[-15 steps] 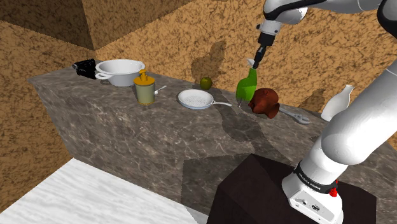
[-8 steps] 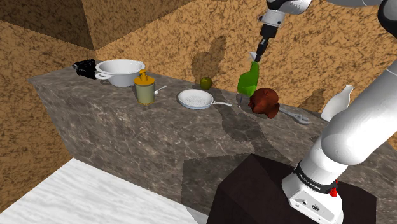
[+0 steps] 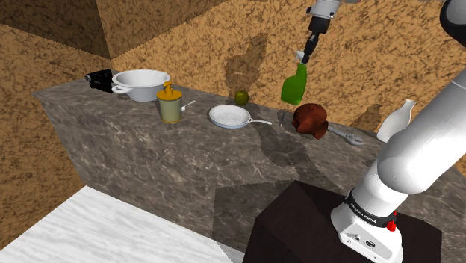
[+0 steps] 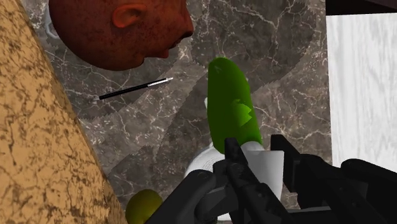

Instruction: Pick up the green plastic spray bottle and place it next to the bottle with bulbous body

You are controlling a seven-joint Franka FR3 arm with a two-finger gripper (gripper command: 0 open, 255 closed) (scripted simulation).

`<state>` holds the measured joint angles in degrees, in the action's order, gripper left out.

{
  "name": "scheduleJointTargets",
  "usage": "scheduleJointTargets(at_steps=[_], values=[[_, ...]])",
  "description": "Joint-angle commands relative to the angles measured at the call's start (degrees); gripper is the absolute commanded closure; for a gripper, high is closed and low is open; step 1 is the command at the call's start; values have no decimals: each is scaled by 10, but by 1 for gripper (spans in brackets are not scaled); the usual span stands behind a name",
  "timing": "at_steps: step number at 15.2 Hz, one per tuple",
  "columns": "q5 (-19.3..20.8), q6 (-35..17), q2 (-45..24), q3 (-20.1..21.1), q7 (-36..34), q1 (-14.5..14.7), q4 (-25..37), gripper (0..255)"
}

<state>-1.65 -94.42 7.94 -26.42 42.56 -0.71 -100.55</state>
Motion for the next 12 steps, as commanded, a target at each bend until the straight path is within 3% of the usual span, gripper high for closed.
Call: scheduleJointTargets(at_steps=[1,12], values=[[-2,16,-4,0,0,0,19,255],[-16,108,-36,-7,4,-1,140,255]])
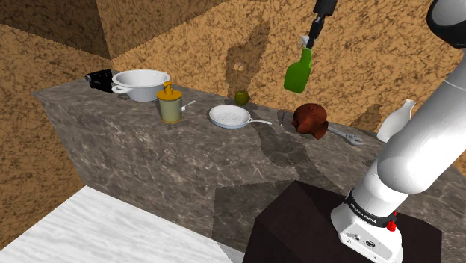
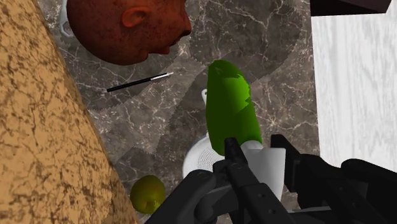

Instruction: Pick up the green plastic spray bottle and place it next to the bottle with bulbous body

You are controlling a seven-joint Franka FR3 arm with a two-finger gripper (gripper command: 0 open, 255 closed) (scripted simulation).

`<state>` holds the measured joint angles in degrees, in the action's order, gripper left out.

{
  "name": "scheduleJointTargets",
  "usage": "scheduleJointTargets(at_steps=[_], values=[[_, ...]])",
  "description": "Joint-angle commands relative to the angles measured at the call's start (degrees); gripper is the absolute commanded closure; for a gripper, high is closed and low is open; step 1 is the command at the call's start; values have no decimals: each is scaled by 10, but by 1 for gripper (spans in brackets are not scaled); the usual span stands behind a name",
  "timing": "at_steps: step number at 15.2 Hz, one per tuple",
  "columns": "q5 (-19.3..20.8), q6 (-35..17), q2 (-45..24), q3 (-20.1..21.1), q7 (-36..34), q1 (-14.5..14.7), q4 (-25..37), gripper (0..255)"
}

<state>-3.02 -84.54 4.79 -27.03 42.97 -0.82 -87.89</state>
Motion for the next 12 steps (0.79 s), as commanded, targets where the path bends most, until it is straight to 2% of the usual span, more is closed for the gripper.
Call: scheduleJointTargets(at_steps=[1,12], values=[[-4,18,-9,-2,1,-1,25,255],[-38,127,-74,-18,15,-15,190,255]])
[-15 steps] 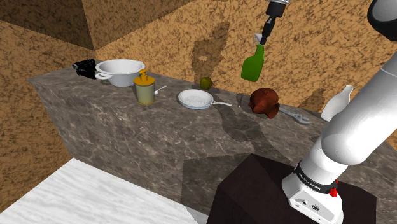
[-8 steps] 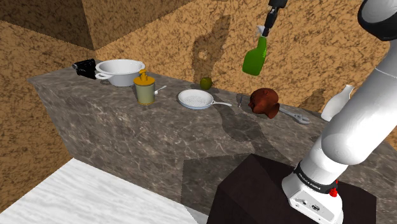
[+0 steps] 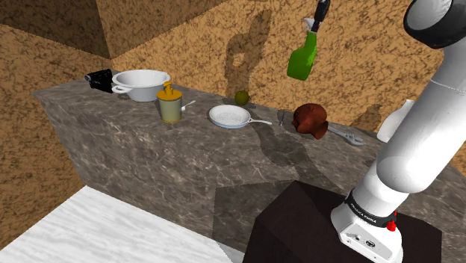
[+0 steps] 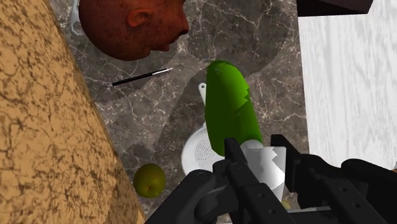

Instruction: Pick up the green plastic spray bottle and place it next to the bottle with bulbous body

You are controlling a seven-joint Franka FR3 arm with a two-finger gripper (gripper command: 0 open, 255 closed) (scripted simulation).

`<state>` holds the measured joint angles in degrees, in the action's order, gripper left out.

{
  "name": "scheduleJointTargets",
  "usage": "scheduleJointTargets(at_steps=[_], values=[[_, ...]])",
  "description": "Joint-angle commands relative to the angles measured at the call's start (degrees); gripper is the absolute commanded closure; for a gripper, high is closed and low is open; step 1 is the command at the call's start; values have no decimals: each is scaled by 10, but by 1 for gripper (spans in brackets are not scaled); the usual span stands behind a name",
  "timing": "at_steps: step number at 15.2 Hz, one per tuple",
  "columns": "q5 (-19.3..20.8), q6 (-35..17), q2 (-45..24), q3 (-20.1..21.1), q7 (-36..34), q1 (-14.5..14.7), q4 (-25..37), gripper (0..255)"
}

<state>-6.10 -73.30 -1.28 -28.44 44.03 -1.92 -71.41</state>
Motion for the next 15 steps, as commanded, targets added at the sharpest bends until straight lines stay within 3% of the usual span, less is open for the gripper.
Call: scheduleJointTargets(at_steps=[1,8,15], values=[[-9,19,-16,-4,5,-5,33,255],[23,16,45,-39,83,-38,-30,255],[41,25,67,-88,178,-79,-45,255]])
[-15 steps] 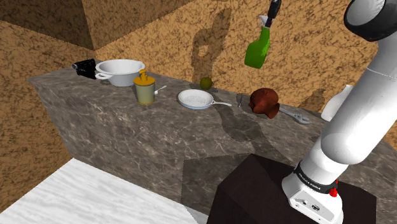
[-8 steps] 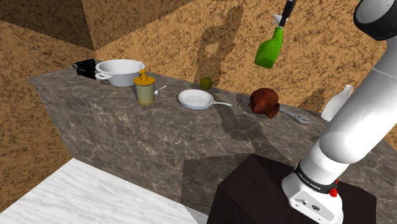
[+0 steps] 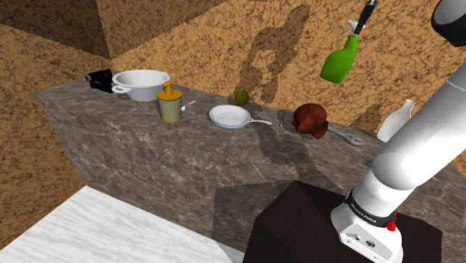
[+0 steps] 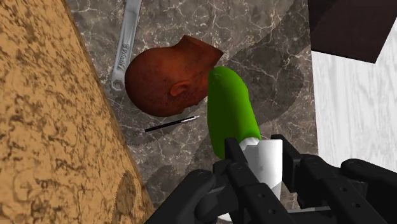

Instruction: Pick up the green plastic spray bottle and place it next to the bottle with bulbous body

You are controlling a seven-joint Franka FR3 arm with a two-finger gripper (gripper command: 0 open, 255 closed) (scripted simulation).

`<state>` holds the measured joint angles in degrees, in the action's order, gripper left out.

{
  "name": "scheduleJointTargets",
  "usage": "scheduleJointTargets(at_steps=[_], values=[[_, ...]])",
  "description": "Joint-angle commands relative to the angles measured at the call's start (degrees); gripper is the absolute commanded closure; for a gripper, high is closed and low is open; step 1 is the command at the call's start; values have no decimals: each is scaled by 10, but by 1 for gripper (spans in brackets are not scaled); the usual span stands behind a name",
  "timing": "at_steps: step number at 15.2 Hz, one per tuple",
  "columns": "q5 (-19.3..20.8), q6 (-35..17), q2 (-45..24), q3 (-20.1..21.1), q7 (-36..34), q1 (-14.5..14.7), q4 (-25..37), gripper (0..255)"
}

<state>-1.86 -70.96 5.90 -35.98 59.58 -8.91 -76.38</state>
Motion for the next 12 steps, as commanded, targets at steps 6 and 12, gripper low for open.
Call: scheduleJointTargets(at_steps=[6,12], values=[[-6,15,-21,-73,120,-49,25,255],[-49,38,-82,-147,242,-112,80,255]])
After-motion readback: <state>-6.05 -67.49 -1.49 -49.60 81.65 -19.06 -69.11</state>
